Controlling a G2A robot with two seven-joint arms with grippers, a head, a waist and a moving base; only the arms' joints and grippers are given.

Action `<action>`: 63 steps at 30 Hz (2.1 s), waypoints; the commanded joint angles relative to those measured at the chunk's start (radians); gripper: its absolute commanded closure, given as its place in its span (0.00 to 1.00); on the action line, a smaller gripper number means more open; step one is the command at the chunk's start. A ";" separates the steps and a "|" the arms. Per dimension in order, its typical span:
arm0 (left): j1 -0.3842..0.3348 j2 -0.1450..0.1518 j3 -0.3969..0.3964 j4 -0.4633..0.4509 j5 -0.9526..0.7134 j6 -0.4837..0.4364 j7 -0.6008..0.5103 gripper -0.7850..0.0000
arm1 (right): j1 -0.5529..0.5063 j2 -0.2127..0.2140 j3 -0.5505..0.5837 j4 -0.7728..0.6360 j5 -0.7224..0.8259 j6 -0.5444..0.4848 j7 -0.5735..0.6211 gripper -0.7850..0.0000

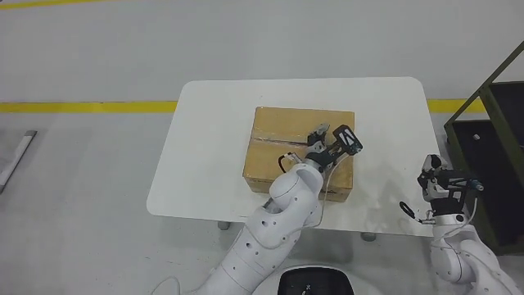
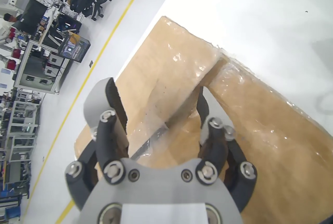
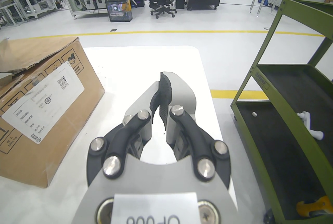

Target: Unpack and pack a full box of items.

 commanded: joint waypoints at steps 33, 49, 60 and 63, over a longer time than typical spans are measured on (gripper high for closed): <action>0.074 -0.009 -0.046 -0.084 0.045 0.006 0.015 0.36 | -0.019 -0.019 0.002 -0.016 -0.017 -0.019 0.001 1.00; -0.001 -0.045 -0.020 0.017 0.030 0.063 0.027 0.00 | -0.036 -0.026 0.018 -0.024 -0.016 -0.020 -0.005 1.00; -0.047 -0.071 -0.014 0.099 -0.018 0.081 0.041 0.57 | -0.028 -0.030 0.029 -0.018 -0.019 -0.024 0.003 1.00; -0.051 -0.075 -0.015 0.105 -0.017 0.082 0.040 0.56 | -0.024 -0.031 0.029 -0.017 -0.021 -0.024 0.006 1.00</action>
